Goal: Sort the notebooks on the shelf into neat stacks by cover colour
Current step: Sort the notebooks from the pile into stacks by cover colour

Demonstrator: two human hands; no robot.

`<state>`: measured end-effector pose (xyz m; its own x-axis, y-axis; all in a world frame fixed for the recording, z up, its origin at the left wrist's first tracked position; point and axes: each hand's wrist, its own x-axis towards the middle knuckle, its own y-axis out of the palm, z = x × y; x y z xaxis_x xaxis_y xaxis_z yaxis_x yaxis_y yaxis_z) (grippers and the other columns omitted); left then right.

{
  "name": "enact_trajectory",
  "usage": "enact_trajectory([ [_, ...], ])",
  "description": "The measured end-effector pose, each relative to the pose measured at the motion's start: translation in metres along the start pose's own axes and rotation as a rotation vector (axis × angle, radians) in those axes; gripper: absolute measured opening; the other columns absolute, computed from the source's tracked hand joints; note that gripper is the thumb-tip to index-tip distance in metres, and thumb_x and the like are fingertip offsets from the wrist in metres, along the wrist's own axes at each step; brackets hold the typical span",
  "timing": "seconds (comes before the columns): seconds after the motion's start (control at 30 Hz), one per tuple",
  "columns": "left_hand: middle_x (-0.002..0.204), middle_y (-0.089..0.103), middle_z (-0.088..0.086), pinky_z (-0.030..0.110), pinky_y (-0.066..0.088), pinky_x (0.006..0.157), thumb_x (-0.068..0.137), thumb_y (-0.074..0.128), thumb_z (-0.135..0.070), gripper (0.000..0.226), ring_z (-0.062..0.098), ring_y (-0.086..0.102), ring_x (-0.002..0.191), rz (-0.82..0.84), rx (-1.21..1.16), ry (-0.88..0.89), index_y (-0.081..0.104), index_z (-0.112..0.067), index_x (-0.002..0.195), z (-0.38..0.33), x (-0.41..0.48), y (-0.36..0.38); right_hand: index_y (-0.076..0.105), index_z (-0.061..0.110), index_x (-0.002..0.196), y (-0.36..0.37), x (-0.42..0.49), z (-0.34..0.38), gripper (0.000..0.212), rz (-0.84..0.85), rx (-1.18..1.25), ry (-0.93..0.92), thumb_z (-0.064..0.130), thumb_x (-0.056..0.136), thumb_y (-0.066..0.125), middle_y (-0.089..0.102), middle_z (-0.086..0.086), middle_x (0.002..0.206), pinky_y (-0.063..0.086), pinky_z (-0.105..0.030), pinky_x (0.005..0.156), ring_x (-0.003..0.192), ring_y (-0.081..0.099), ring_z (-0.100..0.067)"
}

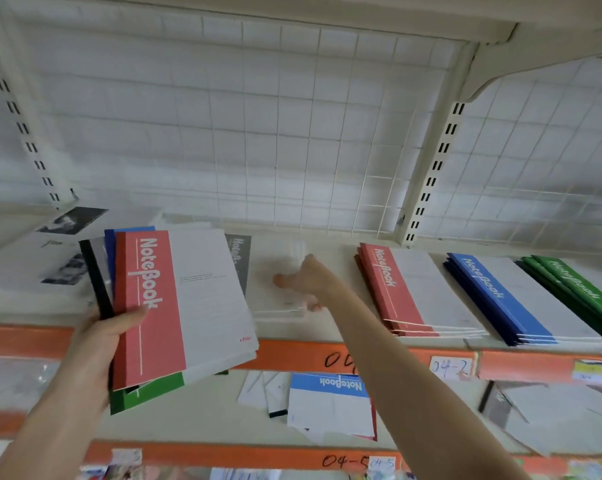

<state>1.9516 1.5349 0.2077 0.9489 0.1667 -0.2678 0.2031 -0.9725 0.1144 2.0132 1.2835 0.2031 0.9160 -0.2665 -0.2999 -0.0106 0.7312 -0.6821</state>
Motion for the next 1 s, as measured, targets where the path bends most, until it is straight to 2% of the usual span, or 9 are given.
enact_trajectory([
  [0.07, 0.118, 0.06, 0.019, 0.052, 0.045, 0.091, 0.089, 0.059, -0.013, 0.037, 0.039, 0.058, 0.106, -0.004, -0.01, 0.003, 0.052, -0.012, 0.125, 0.0, 0.0, -0.013, 0.009, 0.004, 0.146, 0.013, 0.003, 0.013, 0.105, 0.013, -0.116, 0.025, 0.051, 0.075, 0.07, 0.032, -0.02, 0.142, 0.05, -0.041, 0.082, 0.125, 0.042, -0.034],
  [0.13, 0.108, 0.062, 0.015, 0.047, 0.045, 0.08, 0.087, 0.06, -0.012, 0.038, 0.035, 0.06, 0.093, -0.004, -0.032, -0.009, 0.053, -0.015, 0.124, 0.002, 0.001, -0.024, -0.006, 0.008, 0.148, 0.02, 0.004, 0.02, 0.118, 0.008, -0.195, 0.072, 0.052, 0.072, 0.073, 0.015, -0.02, 0.149, 0.036, -0.042, 0.104, 0.135, 0.027, -0.035],
  [0.2, 0.099, 0.063, 0.012, 0.043, 0.045, 0.072, 0.087, 0.06, -0.013, 0.033, 0.03, 0.06, 0.083, 0.018, -0.058, -0.012, 0.053, -0.018, 0.12, 0.002, -0.003, -0.029, 0.001, 0.004, 0.148, 0.022, 0.007, 0.024, 0.12, 0.005, -0.257, 0.096, 0.055, 0.068, 0.075, 0.021, -0.015, 0.148, 0.035, -0.037, 0.105, 0.135, 0.029, -0.031],
  [0.3, 0.095, 0.062, 0.011, 0.038, 0.044, 0.064, 0.088, 0.06, -0.013, 0.031, 0.028, 0.06, 0.078, 0.018, -0.055, -0.006, 0.052, -0.018, 0.118, 0.003, -0.003, -0.037, 0.037, 0.004, 0.138, 0.019, 0.01, 0.028, 0.094, 0.057, -0.323, 0.093, 0.055, 0.068, 0.075, 0.044, -0.009, 0.138, 0.043, -0.033, 0.101, 0.124, 0.048, -0.025],
  [0.37, 0.092, 0.062, 0.009, 0.037, 0.043, 0.061, 0.088, 0.06, -0.013, 0.03, 0.028, 0.059, 0.078, 0.027, -0.054, -0.009, 0.051, -0.019, 0.116, 0.004, -0.003, -0.039, 0.046, 0.005, 0.133, 0.016, 0.006, 0.031, 0.08, 0.086, -0.315, 0.082, 0.051, 0.073, 0.073, 0.05, -0.01, 0.135, 0.043, -0.031, 0.099, 0.121, 0.051, -0.024],
  [0.47, 0.095, 0.063, 0.01, 0.04, 0.046, 0.065, 0.089, 0.059, -0.013, 0.027, 0.03, 0.06, 0.083, 0.021, -0.033, -0.004, 0.051, -0.019, 0.113, 0.004, 0.0, -0.041, 0.04, 0.003, 0.137, 0.014, 0.003, 0.029, 0.079, 0.083, -0.269, 0.108, 0.048, 0.079, 0.068, 0.049, -0.009, 0.136, 0.04, -0.028, 0.1, 0.123, 0.051, -0.022],
  [0.6, 0.124, 0.057, 0.024, 0.054, 0.042, 0.097, 0.089, 0.06, -0.013, 0.031, 0.04, 0.055, 0.113, 0.011, -0.003, 0.012, 0.052, -0.009, 0.119, 0.004, 0.005, -0.042, 0.017, -0.002, 0.141, 0.022, 0.008, 0.031, 0.114, 0.022, -0.134, 0.21, 0.044, 0.061, 0.084, 0.047, -0.012, 0.133, 0.046, -0.037, 0.097, 0.12, 0.051, -0.027],
  [0.87, 0.126, 0.055, 0.024, 0.054, 0.04, 0.1, 0.091, 0.057, -0.011, 0.034, 0.041, 0.053, 0.116, 0.043, -0.011, 0.002, 0.05, -0.003, 0.123, 0.012, 0.014, -0.038, 0.007, -0.003, 0.142, 0.025, 0.01, 0.032, 0.121, -0.043, -0.075, 0.231, 0.038, 0.06, 0.086, 0.048, -0.012, 0.13, 0.045, -0.043, 0.095, 0.121, 0.049, -0.03],
  [1.0, 0.124, 0.057, 0.023, 0.055, 0.041, 0.099, 0.09, 0.059, -0.013, 0.026, 0.04, 0.055, 0.114, 0.036, -0.017, 0.019, 0.053, -0.011, 0.114, 0.012, 0.018, -0.035, 0.006, -0.005, 0.142, 0.027, 0.01, 0.032, 0.122, -0.041, -0.093, 0.23, 0.043, 0.062, 0.084, 0.05, -0.011, 0.128, 0.046, -0.035, 0.092, 0.117, 0.052, -0.027],
])
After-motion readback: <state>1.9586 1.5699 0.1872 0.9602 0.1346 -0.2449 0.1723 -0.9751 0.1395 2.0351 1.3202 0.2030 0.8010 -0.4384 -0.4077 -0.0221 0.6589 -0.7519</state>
